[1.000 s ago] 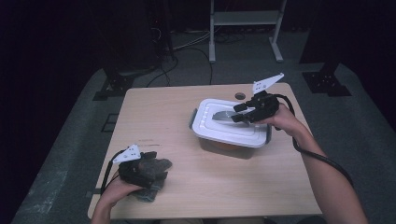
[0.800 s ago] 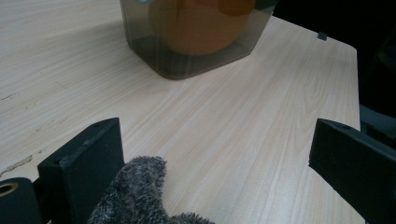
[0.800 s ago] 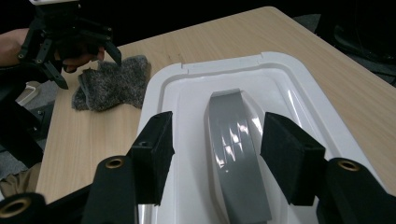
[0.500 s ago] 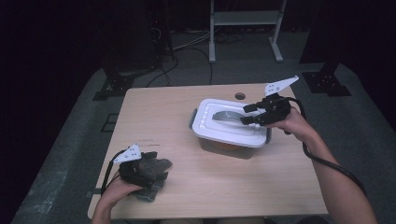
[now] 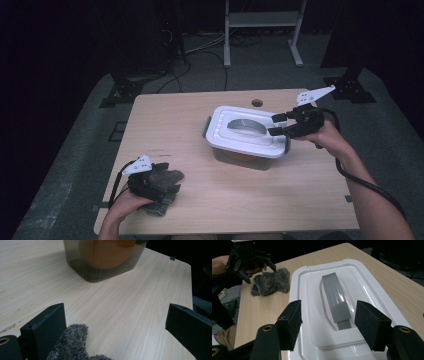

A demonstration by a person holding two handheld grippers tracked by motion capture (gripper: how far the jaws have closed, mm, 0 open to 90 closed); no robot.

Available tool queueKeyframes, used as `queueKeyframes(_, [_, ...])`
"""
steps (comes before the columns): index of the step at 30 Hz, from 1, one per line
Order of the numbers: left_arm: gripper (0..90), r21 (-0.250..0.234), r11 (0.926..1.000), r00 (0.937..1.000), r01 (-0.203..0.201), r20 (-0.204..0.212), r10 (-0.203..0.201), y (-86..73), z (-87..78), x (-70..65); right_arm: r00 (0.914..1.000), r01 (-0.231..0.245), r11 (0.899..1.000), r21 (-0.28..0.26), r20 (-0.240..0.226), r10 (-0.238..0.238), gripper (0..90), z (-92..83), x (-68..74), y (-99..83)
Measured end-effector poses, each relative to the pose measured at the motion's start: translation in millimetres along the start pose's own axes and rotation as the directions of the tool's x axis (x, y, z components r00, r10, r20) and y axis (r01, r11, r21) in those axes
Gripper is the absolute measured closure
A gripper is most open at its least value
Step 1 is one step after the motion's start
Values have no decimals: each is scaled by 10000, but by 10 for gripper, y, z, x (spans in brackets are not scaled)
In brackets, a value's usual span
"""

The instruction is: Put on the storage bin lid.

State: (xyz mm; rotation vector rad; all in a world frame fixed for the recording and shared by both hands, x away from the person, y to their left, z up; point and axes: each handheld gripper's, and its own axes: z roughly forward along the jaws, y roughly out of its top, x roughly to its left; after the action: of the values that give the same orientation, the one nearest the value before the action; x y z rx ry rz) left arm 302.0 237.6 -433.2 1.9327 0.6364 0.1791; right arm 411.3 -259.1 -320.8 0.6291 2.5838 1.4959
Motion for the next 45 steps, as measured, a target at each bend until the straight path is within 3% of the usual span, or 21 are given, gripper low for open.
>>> queueKeyframes(11, [23, 9, 10000, 10000, -1, 3, 1, -3, 2, 3, 9995, -185, 9998, -53, 273, 186, 360, -168, 28, -121])
queueKeyframes(29, [23, -28, 10000, 10000, 28, 42, -28, 8, 9, -9, 9969, -656, 9976, -209, 416, 665, 357, -341, 98, -474])
queueKeyframes(45, [23, -10, 10000, 10000, 18, 58, -18, 7, 17, -8, 9894, -1252, 9909, -492, 679, 1283, 357, -483, 144, -841])
